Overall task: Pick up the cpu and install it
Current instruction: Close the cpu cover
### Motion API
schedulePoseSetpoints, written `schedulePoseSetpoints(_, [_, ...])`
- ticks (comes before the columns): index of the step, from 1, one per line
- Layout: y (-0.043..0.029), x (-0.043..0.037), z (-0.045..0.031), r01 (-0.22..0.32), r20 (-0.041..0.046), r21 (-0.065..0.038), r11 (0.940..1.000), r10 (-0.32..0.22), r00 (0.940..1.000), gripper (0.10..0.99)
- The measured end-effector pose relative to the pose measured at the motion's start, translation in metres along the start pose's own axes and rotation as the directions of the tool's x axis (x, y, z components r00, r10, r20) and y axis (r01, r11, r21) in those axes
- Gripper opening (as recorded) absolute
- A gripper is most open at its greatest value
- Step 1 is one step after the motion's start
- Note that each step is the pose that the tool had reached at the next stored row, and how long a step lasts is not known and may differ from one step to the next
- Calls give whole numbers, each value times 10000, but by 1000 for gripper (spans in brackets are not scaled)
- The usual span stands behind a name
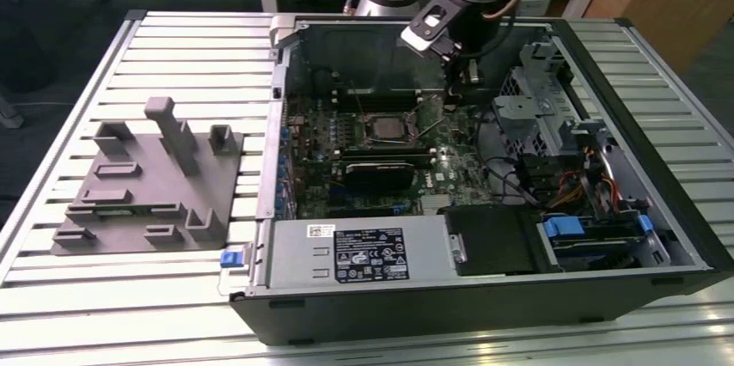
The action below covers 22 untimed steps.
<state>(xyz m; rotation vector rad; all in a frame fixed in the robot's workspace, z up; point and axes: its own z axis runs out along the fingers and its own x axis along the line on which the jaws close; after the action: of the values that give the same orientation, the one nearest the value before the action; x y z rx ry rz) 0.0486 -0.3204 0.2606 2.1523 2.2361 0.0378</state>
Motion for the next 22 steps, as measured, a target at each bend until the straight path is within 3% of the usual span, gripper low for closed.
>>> schedulePoseSetpoints(8, [85,24,60,2,-1,63,10000,-2,10000,106])
schedulePoseSetpoints(16, [84,34,185,1,-5,134,9999,-1,10000,106])
schedulePoseSetpoints(22, [55,35,196,2,-8,178,9998,-2,10000,106])
